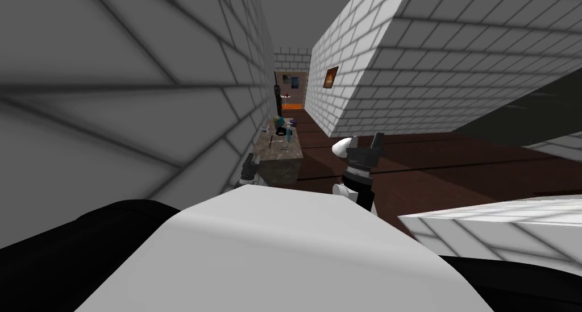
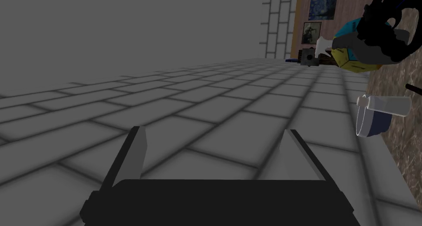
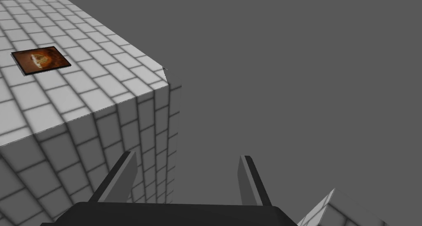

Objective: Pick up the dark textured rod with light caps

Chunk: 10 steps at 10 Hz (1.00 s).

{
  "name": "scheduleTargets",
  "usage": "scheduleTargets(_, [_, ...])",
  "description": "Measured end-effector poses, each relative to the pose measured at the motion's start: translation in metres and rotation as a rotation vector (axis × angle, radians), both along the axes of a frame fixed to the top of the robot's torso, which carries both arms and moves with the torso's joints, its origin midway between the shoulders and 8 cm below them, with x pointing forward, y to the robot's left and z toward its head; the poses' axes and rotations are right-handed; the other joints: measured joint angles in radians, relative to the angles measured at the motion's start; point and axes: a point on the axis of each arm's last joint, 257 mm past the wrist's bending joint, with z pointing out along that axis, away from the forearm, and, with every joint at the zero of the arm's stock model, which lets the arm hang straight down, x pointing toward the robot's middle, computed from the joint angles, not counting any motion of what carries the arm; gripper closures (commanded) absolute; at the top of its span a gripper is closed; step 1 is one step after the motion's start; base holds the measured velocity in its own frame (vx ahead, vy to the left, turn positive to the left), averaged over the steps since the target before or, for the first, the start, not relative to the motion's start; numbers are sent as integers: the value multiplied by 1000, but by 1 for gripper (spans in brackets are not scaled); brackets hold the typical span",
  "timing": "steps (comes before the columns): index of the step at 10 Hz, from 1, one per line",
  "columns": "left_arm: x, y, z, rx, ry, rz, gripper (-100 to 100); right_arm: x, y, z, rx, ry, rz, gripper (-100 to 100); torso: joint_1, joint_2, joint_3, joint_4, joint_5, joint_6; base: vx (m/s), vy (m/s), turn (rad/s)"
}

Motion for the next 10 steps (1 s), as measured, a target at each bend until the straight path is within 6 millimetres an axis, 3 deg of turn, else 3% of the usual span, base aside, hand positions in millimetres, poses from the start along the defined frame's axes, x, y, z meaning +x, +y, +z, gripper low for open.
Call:
scheduleTargets(6, [-23, -3, -62, 60, 138, -97, -100, 0, 0, 0, 0, 0, 0, 0, 5, -5, -3, -1, 1, 0, -47, -58, -87])
scheduleTargets(10, [-41, 5, -105, 97, 242, -161, -100, 0, 0, 0, 0, 0, 0, 0, 4, -5, -3, -1, 1, 0, -54, -84, -162])
